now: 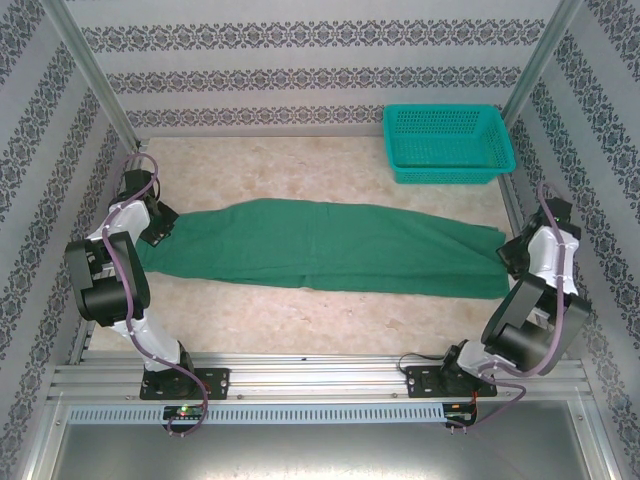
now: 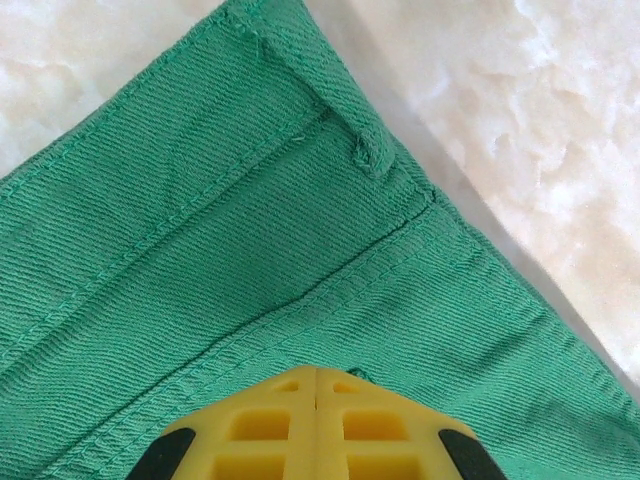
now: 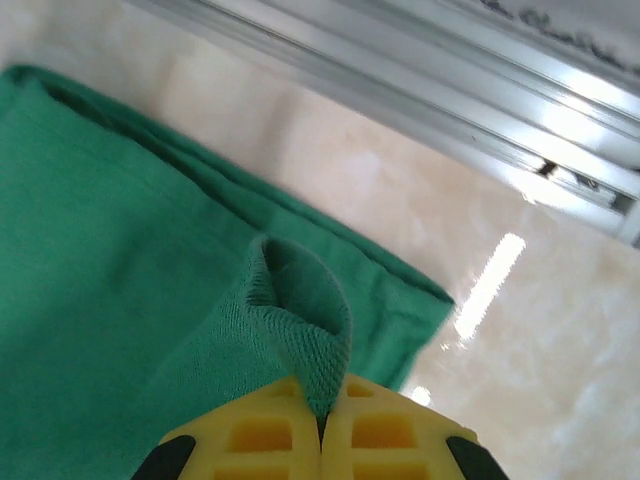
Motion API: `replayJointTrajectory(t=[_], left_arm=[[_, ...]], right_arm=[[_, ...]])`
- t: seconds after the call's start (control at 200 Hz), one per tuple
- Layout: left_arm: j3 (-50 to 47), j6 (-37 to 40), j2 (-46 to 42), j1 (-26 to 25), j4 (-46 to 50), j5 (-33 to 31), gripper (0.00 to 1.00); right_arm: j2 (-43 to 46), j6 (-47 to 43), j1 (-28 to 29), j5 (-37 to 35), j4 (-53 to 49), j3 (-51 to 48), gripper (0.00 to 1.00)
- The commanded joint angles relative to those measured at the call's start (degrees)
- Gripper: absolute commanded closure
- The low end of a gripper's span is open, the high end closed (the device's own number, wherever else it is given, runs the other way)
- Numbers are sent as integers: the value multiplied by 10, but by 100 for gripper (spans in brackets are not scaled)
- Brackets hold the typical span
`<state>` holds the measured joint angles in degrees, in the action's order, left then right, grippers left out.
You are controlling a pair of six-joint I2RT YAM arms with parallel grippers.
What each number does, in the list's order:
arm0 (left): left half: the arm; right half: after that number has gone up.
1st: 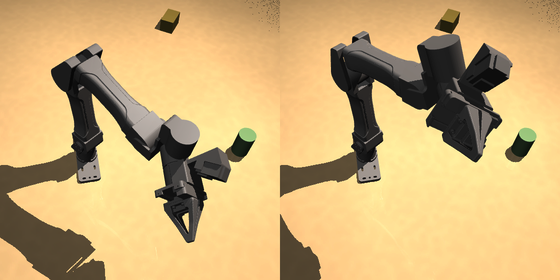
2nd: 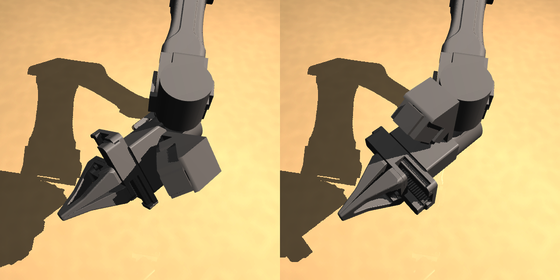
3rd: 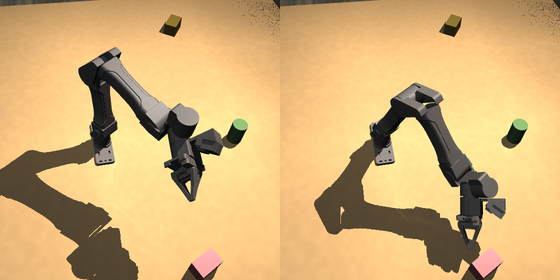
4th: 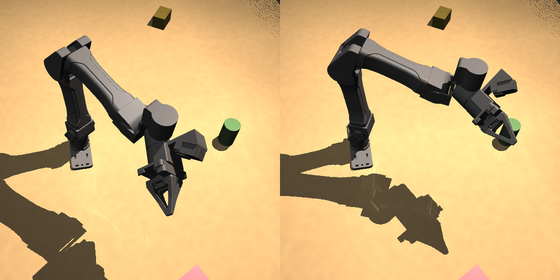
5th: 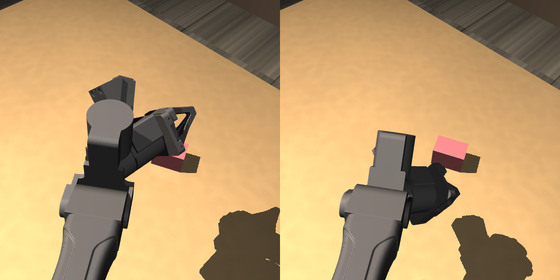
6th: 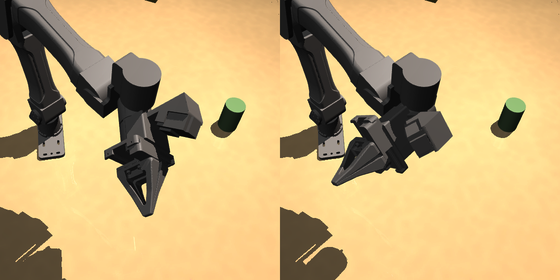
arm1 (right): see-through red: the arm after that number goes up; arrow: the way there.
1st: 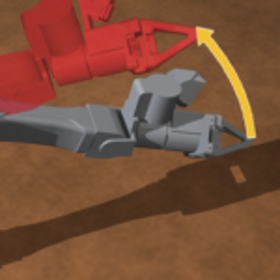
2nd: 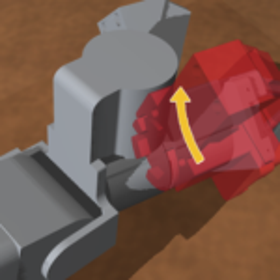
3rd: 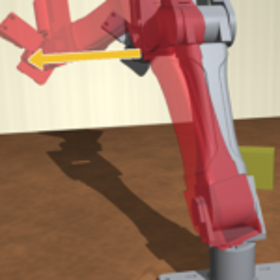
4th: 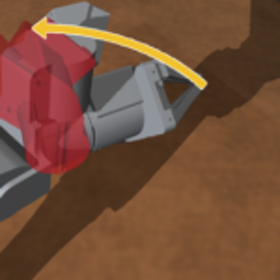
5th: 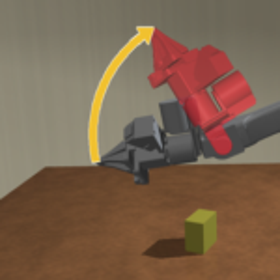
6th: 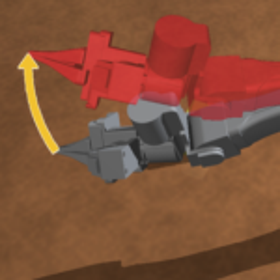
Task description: Roll up the long pants
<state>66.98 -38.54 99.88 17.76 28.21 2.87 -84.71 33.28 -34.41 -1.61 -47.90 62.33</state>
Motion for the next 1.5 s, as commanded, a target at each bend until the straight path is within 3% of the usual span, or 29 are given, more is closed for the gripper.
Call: replayJointTrajectory(t=[0.0,0.085,0.23,0.3,0.335,0.615,0.939,1.054,1.209,1.499], left_arm=[[5,27,-33,8,1,24,100],[17,53,-60,-3,6,42,73],[26,61,-91,-31,46,67,51],[-3,56,-113,-34,53,93,43],[-28,53,-124,-35,52,104,34],[-185,37,-188,-43,29,103,34],[-179,44,-182,-44,44,107,32],[-176,50,-198,-46,69,135,32],[-196,56,-246,-46,83,103,29],[-226,62,-221,-46,69,114,29]], right_arm=[[-33,6,4,17,2,35,100],[-35,2,9,15,6,34,100],[-15,3,10,19,25,2,100],[-12,1,11,22,30,-7,100],[-11,-1,11,22,33,-9,100],[-17,5,21,42,47,-15,100],[-19,12,28,53,63,-22,100],[-23,13,29,59,66,-27,100],[-27,15,29,63,79,-32,100],[-43,13,32,66,87,-33,100]])
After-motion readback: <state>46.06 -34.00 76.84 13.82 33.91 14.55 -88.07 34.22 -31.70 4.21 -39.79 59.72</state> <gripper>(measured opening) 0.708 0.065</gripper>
